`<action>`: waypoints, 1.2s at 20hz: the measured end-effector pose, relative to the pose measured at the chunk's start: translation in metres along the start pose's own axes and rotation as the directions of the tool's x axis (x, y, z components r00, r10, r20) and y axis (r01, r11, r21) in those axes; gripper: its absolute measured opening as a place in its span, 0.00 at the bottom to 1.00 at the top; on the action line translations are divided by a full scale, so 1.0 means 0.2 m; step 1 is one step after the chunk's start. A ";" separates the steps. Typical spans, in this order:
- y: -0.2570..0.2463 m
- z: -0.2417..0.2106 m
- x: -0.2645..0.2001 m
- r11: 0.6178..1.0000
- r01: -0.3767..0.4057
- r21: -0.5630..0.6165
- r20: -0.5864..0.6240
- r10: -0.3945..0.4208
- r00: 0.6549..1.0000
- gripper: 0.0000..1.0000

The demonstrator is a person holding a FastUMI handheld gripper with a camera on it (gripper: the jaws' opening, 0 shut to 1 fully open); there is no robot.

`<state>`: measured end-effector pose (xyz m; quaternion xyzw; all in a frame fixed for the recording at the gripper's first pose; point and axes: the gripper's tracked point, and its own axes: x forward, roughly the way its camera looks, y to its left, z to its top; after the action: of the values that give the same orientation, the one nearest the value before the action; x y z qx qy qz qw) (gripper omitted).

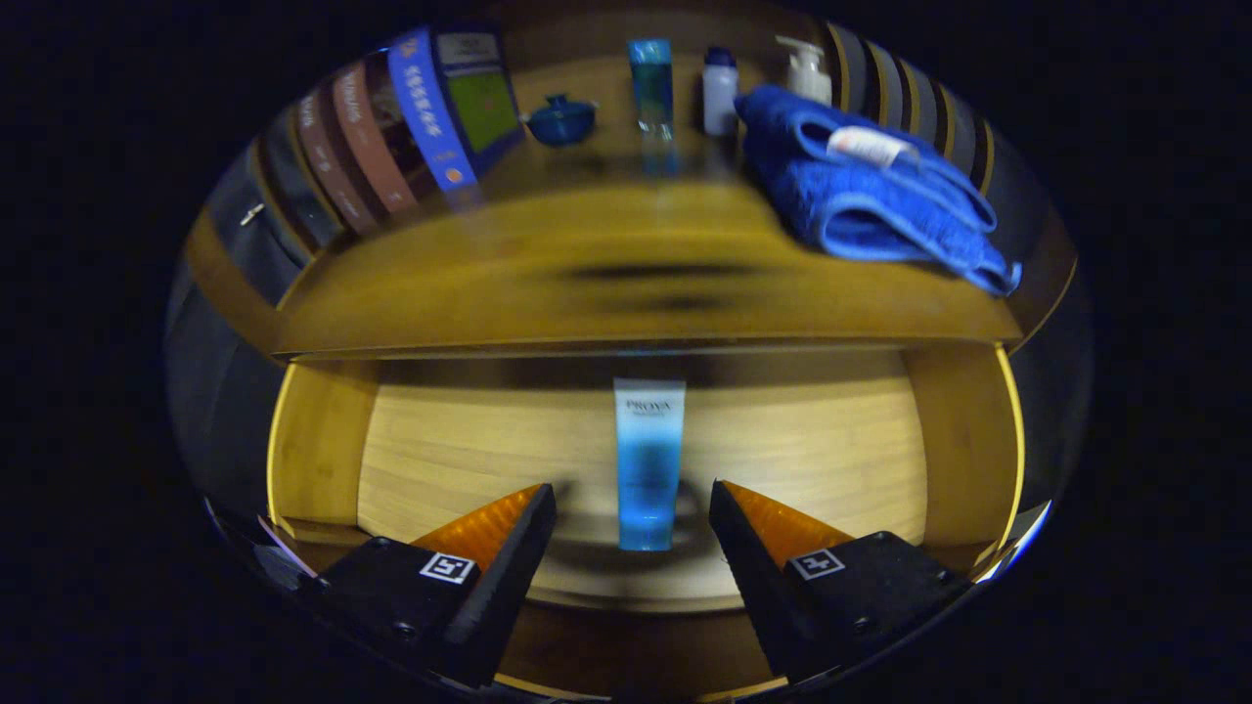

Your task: Pull open the drawer, take out the items inside it, and place them on the countertop above the cabinet.

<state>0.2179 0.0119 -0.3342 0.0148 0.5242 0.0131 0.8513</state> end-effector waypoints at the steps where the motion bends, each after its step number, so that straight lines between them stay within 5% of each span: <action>1: -0.01 -0.01 0.03 1.000 -0.006 0.026 -0.028 0.007 1.000 1.00; 5: -0.06 -0.05 0.16 0.999 0.002 0.047 -0.149 0.005 0.989 0.83; 10: -0.04 0.02 0.13 0.993 0.041 -0.114 -0.148 -0.058 0.987 0.35; 24: -0.07 0.19 -0.35 0.996 -0.052 -0.066 0.006 0.053 0.999 0.35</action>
<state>0.2196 -0.0052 -0.2554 0.0005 0.5198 0.0528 0.8526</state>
